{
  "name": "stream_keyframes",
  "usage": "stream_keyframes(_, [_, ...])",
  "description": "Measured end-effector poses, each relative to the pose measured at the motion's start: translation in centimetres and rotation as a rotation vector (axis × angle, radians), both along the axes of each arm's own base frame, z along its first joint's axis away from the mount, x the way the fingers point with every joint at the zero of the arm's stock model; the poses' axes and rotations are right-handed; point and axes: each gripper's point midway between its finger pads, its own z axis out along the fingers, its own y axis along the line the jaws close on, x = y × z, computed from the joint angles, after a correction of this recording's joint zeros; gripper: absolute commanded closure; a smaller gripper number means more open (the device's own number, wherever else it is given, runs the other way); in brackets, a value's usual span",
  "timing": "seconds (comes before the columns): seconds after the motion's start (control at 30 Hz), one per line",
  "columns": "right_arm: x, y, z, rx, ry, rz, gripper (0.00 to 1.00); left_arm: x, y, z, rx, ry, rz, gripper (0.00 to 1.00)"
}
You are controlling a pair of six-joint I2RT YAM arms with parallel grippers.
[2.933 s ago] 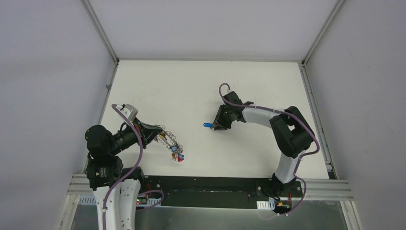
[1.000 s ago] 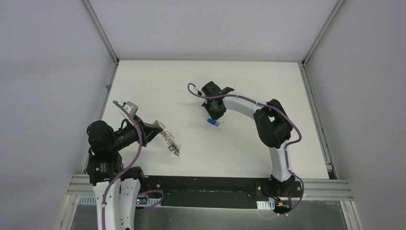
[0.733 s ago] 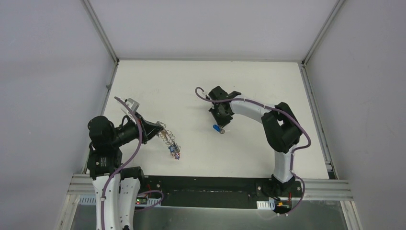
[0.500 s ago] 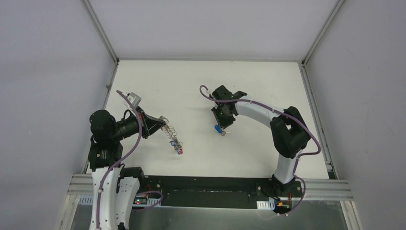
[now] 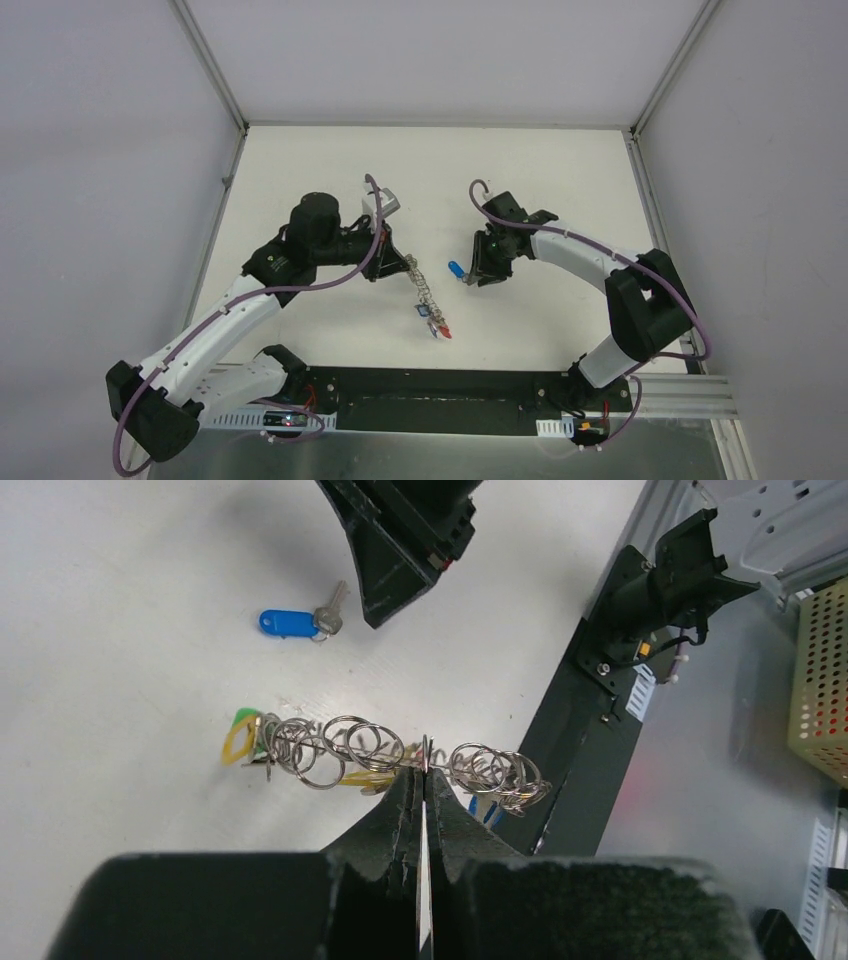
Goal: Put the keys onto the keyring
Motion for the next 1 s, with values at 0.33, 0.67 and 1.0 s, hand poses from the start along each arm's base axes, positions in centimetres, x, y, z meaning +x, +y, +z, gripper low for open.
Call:
stream_keyframes(0.33, [-0.4, 1.4, -2.1, 0.177, 0.136, -0.233, 0.71, -0.4, -2.2, -0.4, 0.044, -0.091, 0.025, 1.00])
stream_keyframes(0.67, [1.2, 2.4, -3.7, 0.212, 0.182, -0.311, 0.73, -0.9, -0.4, 0.0, 0.025, -0.146, 0.097, 1.00])
stream_keyframes(1.0, [2.2, 2.8, -4.1, 0.213, 0.200, -0.352, 0.77, -1.0, -0.3, 0.1, 0.021, -0.143, 0.101, 1.00])
